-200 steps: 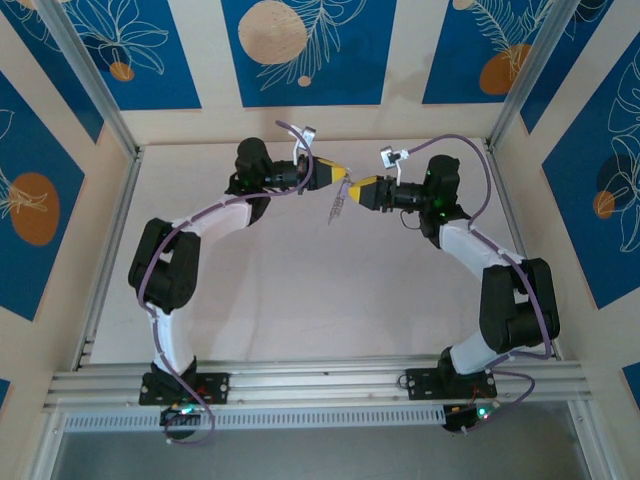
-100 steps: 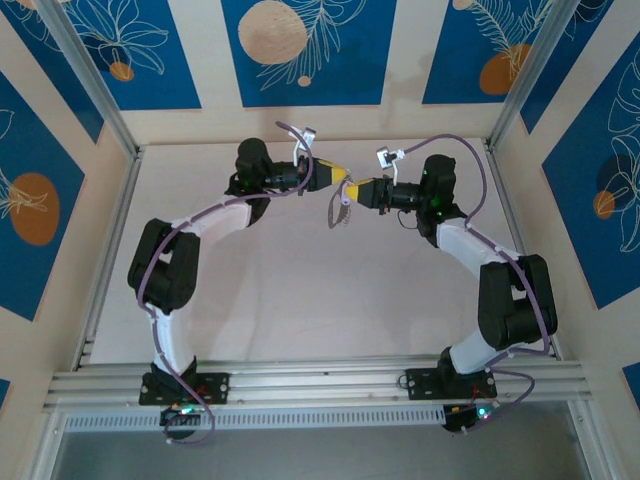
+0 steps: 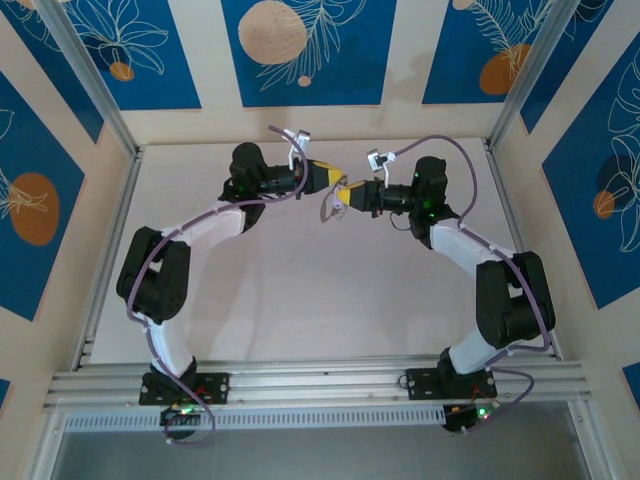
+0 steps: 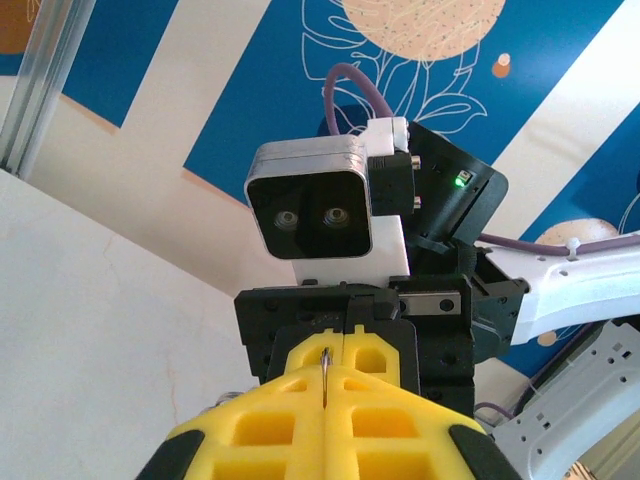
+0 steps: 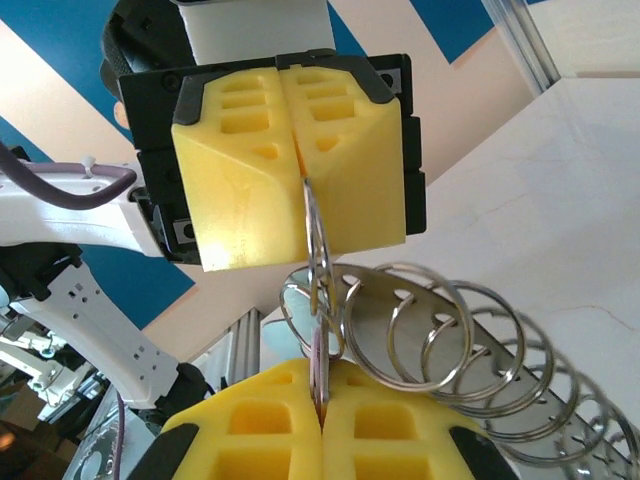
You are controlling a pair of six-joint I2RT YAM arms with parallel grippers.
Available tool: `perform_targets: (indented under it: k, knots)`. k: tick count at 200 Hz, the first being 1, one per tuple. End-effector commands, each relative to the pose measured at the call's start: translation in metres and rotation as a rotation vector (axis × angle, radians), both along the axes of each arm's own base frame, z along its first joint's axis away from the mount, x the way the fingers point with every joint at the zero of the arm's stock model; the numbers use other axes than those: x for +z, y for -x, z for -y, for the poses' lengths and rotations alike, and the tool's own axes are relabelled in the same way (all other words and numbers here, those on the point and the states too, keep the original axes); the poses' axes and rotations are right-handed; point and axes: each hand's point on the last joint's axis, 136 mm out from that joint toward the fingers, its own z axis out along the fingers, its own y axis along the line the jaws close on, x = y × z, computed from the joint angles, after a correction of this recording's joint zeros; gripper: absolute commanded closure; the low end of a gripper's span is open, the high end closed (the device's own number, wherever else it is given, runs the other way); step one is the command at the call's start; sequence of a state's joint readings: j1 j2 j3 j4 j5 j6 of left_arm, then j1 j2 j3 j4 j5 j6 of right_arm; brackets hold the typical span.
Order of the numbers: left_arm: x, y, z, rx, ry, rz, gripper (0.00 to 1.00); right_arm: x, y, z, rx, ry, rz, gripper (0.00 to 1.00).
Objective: Put the keys on the keyring
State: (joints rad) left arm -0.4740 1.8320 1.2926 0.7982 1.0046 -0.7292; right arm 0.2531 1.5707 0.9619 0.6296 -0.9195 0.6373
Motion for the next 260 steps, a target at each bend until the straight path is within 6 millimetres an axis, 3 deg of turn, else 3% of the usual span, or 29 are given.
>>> perform_targets:
  k: [1,103,146,187,235,260]
  knots:
    - [0.032,0.011,-0.002,0.03,0.05,0.108,1.0,-0.01,0.0,-0.009,0.016,0.006,-0.041,1.0]
    - [0.042,0.013,-0.013,0.117,0.1,0.123,1.0,-0.028,-0.016,-0.008,-0.076,0.007,-0.094,1.0]
    - [0.042,0.011,-0.016,0.16,0.147,0.098,1.0,-0.026,-0.026,-0.004,-0.125,-0.032,-0.108,1.0]
    - [0.038,0.012,-0.011,0.166,0.164,0.083,1.0,-0.02,-0.022,-0.018,-0.076,-0.046,-0.102,1.0]
    - [0.035,0.012,-0.006,0.17,0.17,0.078,1.0,-0.006,-0.004,-0.046,0.017,-0.048,-0.066,1.0]
    - [0.033,0.013,-0.005,0.166,0.167,0.073,1.0,-0.008,-0.007,-0.044,0.003,-0.036,-0.071,1.0]
